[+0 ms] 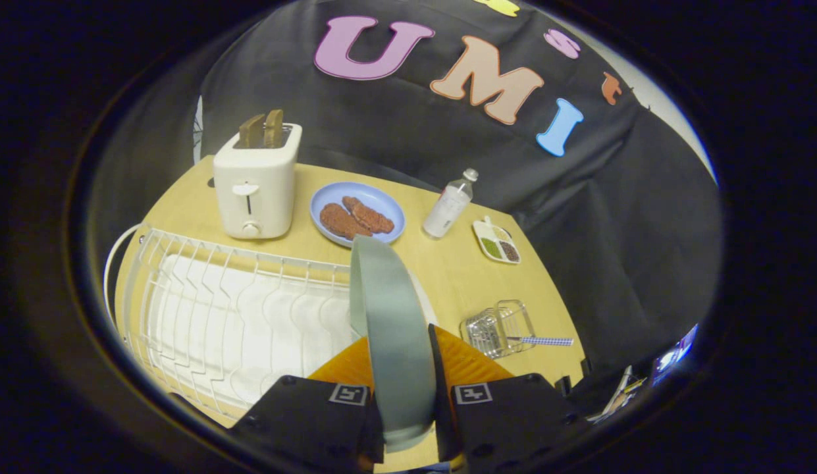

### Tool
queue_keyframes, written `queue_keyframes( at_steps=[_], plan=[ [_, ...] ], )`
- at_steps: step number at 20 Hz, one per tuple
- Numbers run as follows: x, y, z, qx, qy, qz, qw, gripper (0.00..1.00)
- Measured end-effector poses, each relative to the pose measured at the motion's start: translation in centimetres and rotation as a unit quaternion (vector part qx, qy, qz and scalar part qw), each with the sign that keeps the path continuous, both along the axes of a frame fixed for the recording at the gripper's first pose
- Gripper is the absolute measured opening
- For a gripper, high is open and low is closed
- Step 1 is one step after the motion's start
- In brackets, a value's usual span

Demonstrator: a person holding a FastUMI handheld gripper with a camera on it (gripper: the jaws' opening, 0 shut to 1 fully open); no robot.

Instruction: Take the plate from the dish rack, then take the spoon from the basket and place it into the plate.

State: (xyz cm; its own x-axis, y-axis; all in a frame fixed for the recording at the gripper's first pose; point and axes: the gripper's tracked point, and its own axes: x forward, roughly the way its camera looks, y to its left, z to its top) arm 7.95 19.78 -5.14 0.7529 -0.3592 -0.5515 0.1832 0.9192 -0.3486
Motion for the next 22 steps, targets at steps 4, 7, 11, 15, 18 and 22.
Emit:
queue_keyframes(
  at_steps=[4,7,11,15,18,22],
  plan=[
    [0.0,-0.5,1.6,0.000,-0.025,-0.008,1.000,0.33],
    [0.0,-0.4,1.7,-0.002,-0.024,-0.002,1.000,0.31],
    [0.2,-0.7,2.0,-0.029,-0.019,0.008,0.999,0.29],
    [0.6,0.0,2.5,-0.055,-0.025,0.013,0.998,0.29],
    [0.9,0.4,4.1,-0.082,-0.051,0.007,0.995,0.29],
    [0.1,1.6,6.4,-0.103,-0.083,0.012,0.991,0.29]
  ],
)
